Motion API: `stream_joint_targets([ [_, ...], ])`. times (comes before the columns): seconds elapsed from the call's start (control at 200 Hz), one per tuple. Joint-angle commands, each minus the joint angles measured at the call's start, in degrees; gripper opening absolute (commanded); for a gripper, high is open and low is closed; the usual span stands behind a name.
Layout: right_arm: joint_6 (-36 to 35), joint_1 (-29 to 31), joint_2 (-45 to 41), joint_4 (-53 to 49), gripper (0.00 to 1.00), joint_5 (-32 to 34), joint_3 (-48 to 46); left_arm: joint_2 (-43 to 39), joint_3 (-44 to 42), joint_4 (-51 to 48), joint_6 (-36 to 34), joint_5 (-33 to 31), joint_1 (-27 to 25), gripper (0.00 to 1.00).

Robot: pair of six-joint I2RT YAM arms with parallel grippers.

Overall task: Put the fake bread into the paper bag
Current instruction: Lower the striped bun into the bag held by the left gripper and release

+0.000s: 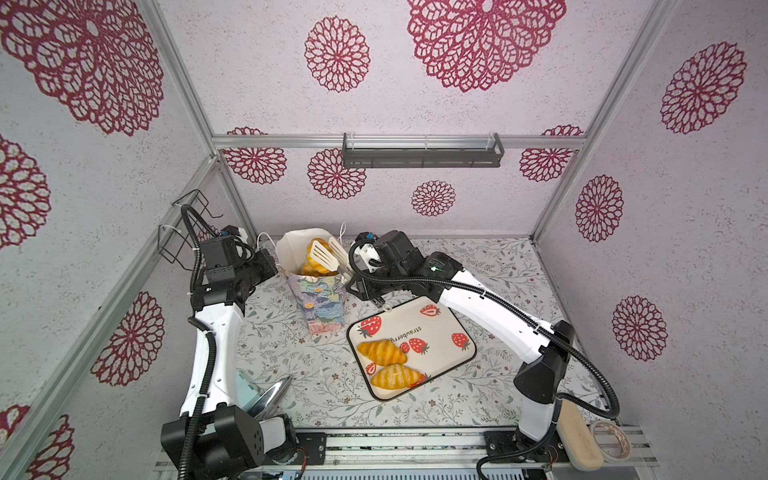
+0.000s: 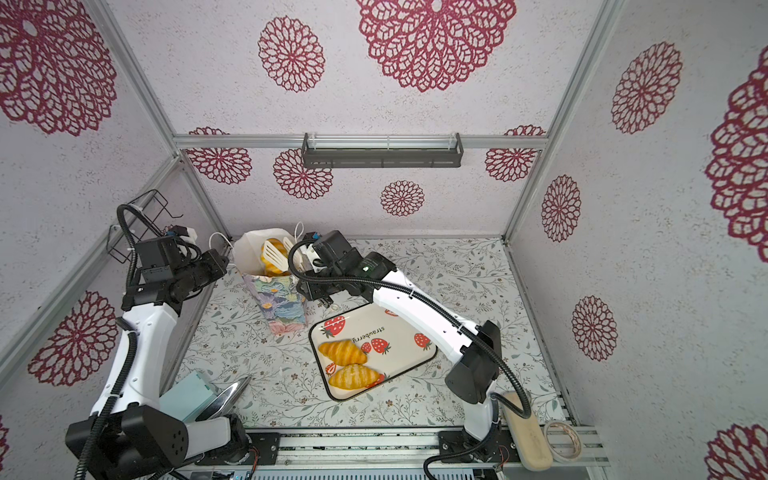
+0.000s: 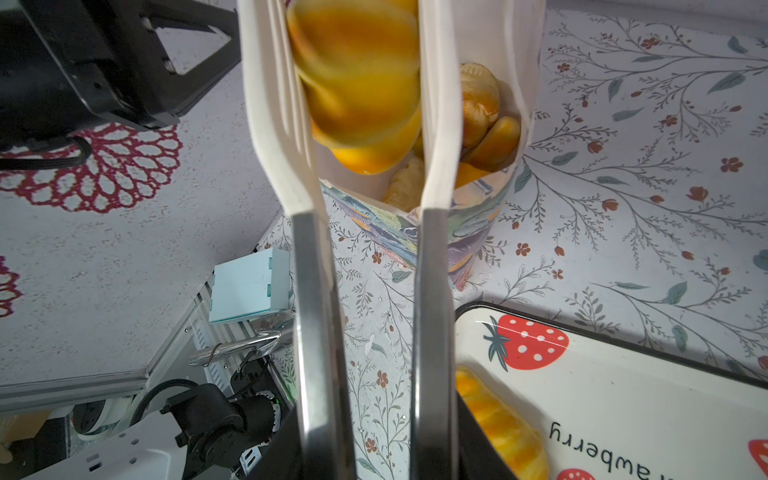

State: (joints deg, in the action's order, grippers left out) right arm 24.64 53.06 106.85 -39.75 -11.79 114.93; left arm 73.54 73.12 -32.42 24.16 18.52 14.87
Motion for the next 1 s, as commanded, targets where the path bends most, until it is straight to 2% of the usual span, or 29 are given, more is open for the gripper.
stream_joint_targets([
  [0.0, 0.5, -0.5, -1.8, 3.3, 0.40, 0.8, 0.8, -1.0, -0.8, 1.0, 0.4, 0.5, -0.3, 0.00],
  [0.425, 1.5, -1.4, -2.1, 4.7, 0.41, -0.2, -1.3, -1.0, -0.8, 0.9, 0.4, 0.1, -0.3, 0.00],
  [0.996, 1.6, -1.4, -3.3, 5.6, 0.46, -0.4, -2.8, -0.6, -0.7, 0.9, 0.4, 0.6, -0.4, 0.00],
])
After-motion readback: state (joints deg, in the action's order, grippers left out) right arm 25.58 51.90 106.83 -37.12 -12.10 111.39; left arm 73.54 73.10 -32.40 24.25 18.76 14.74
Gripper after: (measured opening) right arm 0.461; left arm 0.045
